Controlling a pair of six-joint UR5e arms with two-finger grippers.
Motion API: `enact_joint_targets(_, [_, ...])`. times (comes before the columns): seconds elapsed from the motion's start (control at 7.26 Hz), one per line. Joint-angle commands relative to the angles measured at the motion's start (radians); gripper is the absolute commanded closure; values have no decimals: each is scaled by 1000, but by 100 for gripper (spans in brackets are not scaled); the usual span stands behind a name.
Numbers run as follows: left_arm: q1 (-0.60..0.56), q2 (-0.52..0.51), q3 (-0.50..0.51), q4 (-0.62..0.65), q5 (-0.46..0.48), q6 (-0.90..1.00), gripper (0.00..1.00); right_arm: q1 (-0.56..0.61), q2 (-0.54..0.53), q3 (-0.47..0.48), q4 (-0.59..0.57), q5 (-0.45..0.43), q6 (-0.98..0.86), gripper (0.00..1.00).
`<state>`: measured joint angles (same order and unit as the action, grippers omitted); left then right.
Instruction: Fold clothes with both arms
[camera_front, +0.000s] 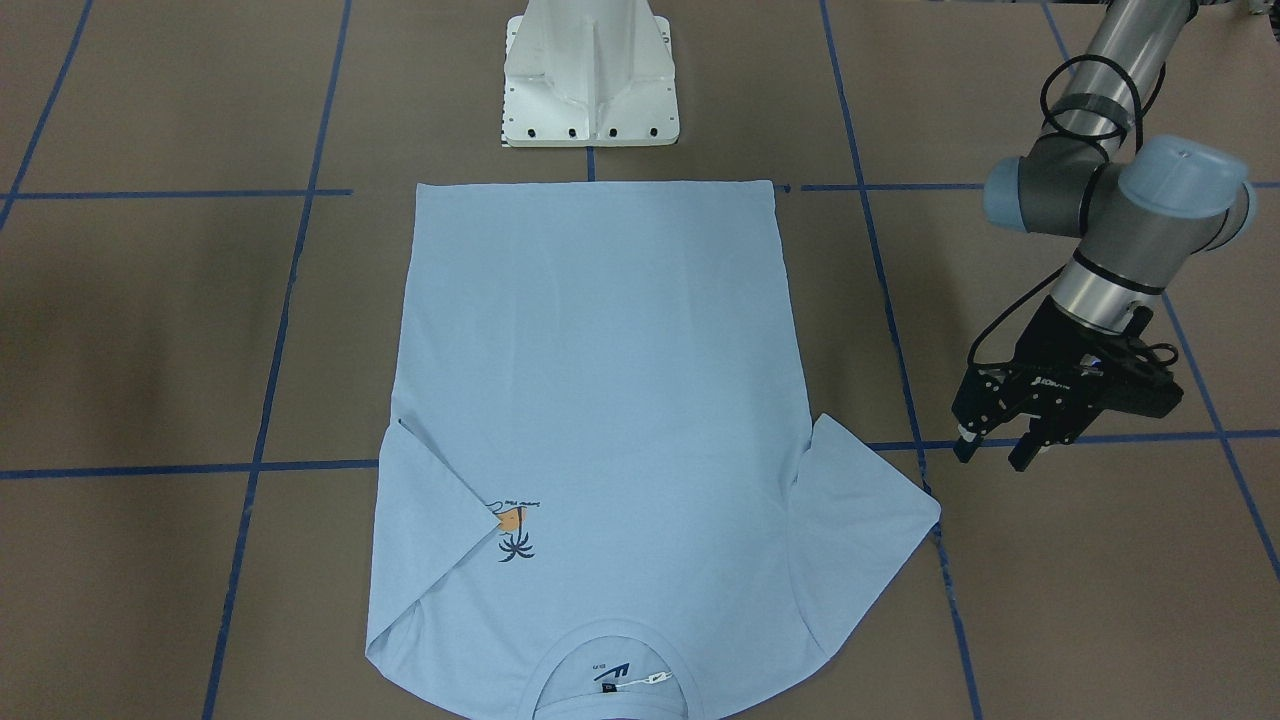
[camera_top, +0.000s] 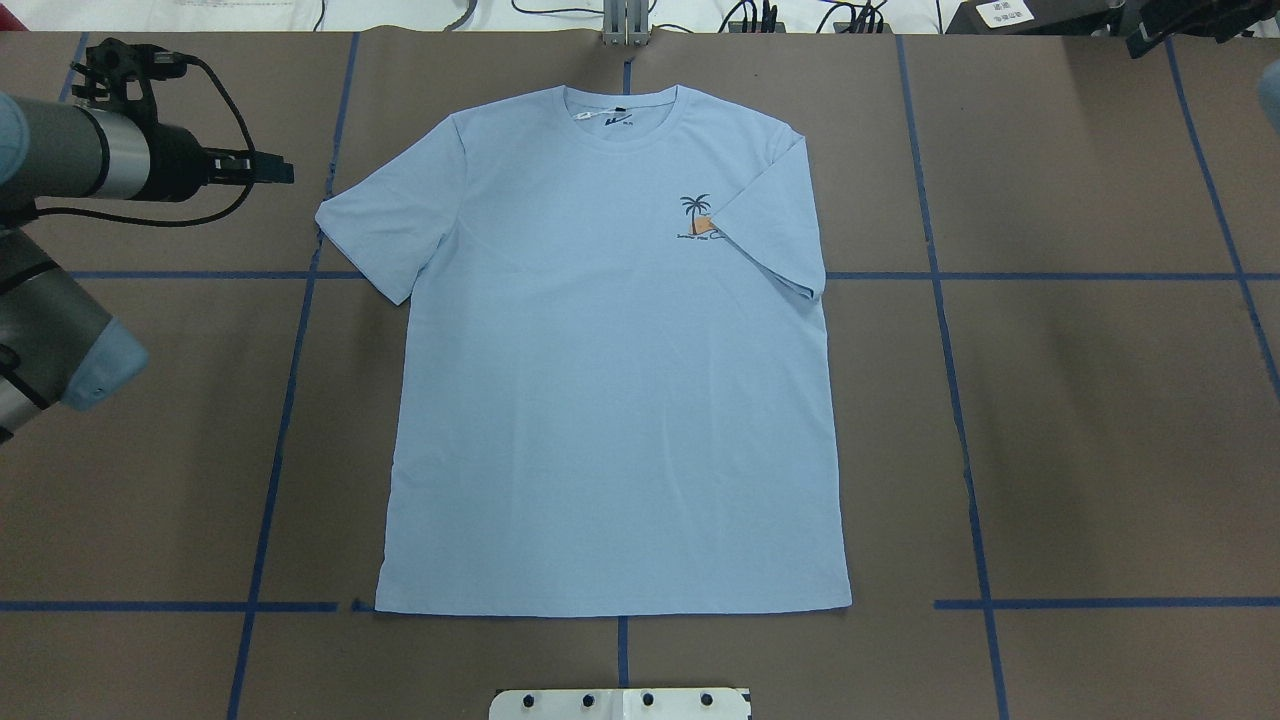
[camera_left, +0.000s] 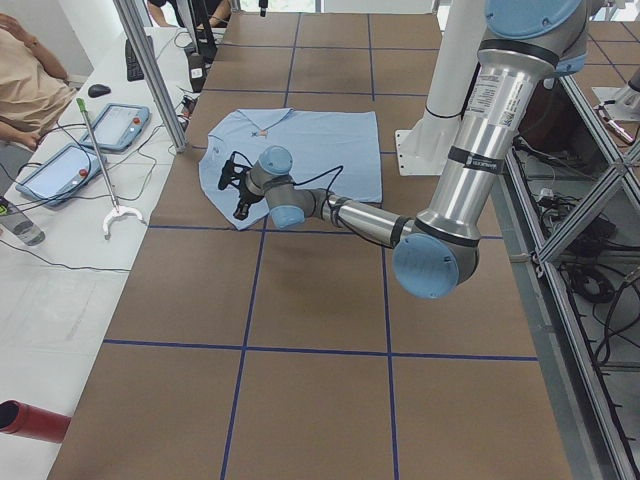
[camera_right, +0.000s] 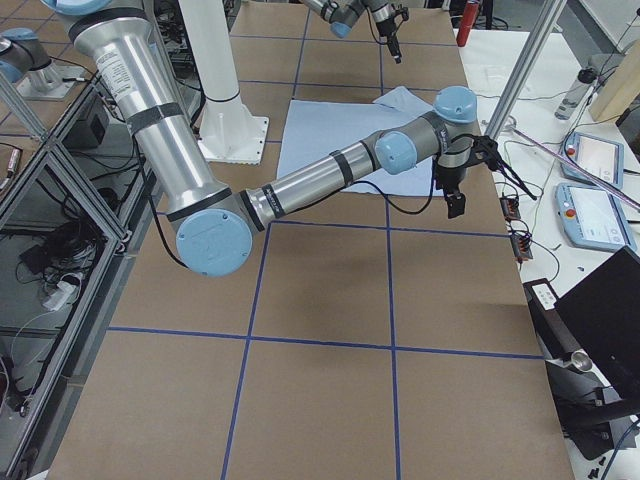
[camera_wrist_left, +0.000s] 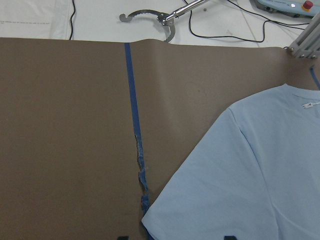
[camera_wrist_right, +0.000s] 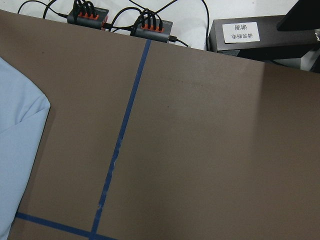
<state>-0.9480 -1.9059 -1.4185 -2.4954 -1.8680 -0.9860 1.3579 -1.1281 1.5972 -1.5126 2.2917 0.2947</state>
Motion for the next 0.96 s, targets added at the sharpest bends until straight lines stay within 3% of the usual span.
enact_joint_targets(0.0, [53, -56, 131, -60, 93, -8, 33, 1, -10, 7, 0, 0, 4, 0])
enact_joint_targets(0.55, [113, -111, 263, -126, 147, -37, 40, 1, -16, 9, 0, -1, 1, 0])
enact_joint_targets(0.83, [114, -111, 266, -129, 145, -36, 44, 1, -16, 9, 0, -1, 3, 0])
